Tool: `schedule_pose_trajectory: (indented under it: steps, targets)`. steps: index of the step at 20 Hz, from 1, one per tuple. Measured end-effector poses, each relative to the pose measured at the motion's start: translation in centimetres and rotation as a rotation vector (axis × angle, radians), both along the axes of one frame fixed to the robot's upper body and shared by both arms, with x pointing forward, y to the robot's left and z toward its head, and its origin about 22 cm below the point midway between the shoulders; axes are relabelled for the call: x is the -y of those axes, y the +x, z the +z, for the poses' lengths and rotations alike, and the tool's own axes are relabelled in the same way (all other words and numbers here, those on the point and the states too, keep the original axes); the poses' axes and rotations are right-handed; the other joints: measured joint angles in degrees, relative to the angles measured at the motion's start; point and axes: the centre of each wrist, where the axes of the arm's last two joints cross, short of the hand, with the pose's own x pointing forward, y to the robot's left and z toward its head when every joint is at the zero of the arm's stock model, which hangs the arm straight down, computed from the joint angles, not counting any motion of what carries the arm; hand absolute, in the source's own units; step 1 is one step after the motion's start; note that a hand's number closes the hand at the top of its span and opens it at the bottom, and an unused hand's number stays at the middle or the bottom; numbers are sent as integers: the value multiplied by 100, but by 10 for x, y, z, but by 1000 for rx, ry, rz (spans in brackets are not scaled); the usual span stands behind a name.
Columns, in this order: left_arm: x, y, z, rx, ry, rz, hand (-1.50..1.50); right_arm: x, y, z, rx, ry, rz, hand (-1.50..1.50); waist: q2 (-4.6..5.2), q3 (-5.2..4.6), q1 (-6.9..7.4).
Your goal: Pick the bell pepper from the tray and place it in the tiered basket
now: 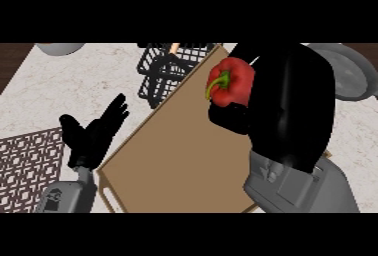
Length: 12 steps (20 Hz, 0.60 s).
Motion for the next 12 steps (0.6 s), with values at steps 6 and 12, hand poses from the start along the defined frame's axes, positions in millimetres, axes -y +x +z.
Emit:
schedule_pose_trajectory:
  steps: [6, 12]
  targets:
    - [9, -1, 1, 16, -6, -34, 0, -18, 25, 41, 5, 22, -30, 150, 77, 16, 173]
    - [13, 3, 6, 28, -6, -48, 0, -28, 68, 59, -52, 24, -75, 150, 137, 24, 232]
